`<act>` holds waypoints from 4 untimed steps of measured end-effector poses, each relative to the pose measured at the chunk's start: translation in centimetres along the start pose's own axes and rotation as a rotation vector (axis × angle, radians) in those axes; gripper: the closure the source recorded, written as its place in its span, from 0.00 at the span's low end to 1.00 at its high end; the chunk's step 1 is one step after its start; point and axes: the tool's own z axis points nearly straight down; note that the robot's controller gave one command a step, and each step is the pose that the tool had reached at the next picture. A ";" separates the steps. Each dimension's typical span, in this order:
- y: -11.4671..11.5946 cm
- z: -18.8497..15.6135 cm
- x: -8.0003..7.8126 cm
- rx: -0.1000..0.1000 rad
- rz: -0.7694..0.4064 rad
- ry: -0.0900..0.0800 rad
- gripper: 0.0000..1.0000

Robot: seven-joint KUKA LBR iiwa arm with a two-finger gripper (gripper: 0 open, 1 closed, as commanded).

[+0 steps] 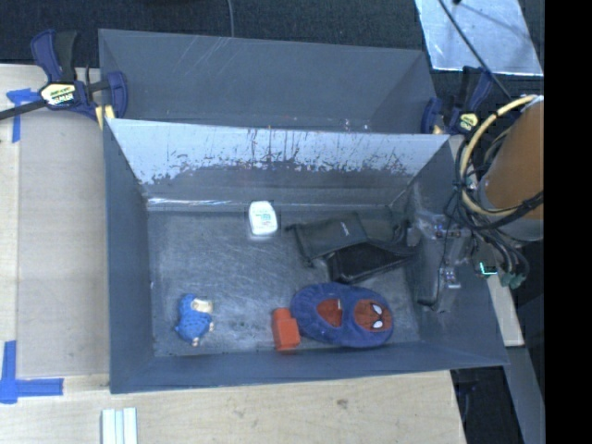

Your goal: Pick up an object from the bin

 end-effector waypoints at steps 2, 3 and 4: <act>8.5 10.8 1.0 0.000 -0.087 -0.006 1.00; 8.6 11.2 1.1 -0.001 -0.087 -0.006 0.00; 8.5 10.9 0.7 0.001 -0.085 -0.020 1.00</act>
Offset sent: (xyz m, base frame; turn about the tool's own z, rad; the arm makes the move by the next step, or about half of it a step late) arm -0.0122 0.0852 -0.1135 -0.0841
